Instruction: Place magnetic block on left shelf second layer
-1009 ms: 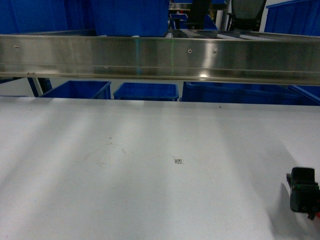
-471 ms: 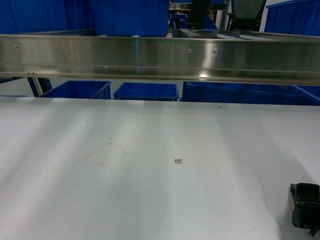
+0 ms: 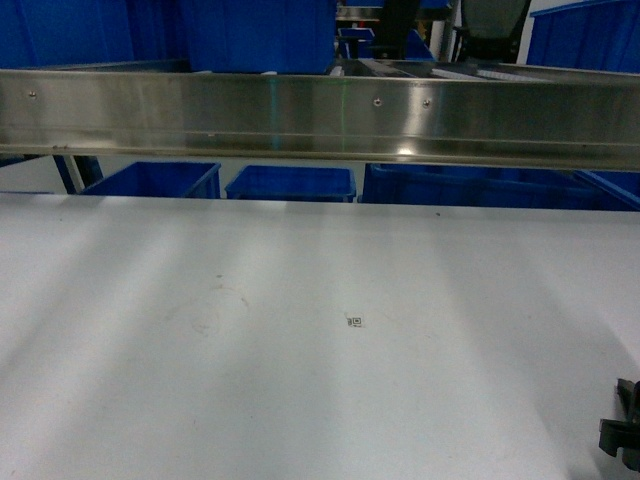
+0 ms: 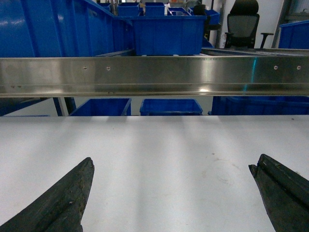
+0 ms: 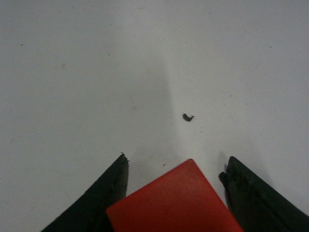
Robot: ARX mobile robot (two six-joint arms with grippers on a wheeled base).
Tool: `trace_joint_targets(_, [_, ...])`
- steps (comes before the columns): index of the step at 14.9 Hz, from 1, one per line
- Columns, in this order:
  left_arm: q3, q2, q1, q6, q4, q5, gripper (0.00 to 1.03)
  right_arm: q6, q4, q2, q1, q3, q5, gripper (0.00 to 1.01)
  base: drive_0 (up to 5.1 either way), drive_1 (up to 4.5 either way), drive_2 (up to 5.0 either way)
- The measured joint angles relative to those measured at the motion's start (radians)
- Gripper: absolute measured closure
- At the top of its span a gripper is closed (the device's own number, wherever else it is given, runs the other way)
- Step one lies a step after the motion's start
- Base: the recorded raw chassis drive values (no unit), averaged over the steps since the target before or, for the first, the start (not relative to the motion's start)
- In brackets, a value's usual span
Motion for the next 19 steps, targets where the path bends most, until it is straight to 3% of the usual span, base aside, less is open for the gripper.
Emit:
trace_joint_targets(1, [0.0,0.0,0.0,0.0,0.0,0.0,0.05,-0.001,-0.006,-0.015,-0.004,-0.005,0.0,0.54,0.0,0.0,0.0])
trace_joint_targets(3, [0.0,0.0,0.0,0.0,0.0,0.0,0.05,-0.003,-0.032,-0.071,0.005,-0.03,-0.018,0.57,0.0,0.0,0.0])
trace_joint_targets(4, [0.0,0.0,0.0,0.0,0.0,0.0,0.05,0.001,-0.119,-0.184,0.035,-0.07,-0.056,0.57,0.0,0.0,0.0])
trace_joint_targets(5, [0.0,0.0,0.0,0.0,0.0,0.0,0.05,0.0,-0.208,-0.32,0.057,-0.077,-0.059,0.57,0.0,0.0,0.0])
trace_joint_targets(9, [0.0,0.0,0.0,0.0,0.0,0.0,0.05,-0.093,-0.657,-1.004,0.101,-0.07,-0.018,0.58,0.0,0.0,0.0])
trace_joint_targets(12, [0.0,0.0,0.0,0.0,0.0,0.0,0.05,-0.127,-0.866,-1.354,0.015,-0.12,-0.076,0.58,0.0,0.0,0.0])
trace_joint_targets(17, [0.0,0.0,0.0,0.0,0.0,0.0,0.05,-0.13,-0.767,-1.258,-0.09,-0.143,-0.124,0.58,0.0,0.0,0.0])
trace_joint_targets(19, [0.0,0.0,0.0,0.0,0.0,0.0,0.05,-0.124,-0.744,-1.252,-0.111,-0.143,-0.134,0.58,0.0,0.0,0.0])
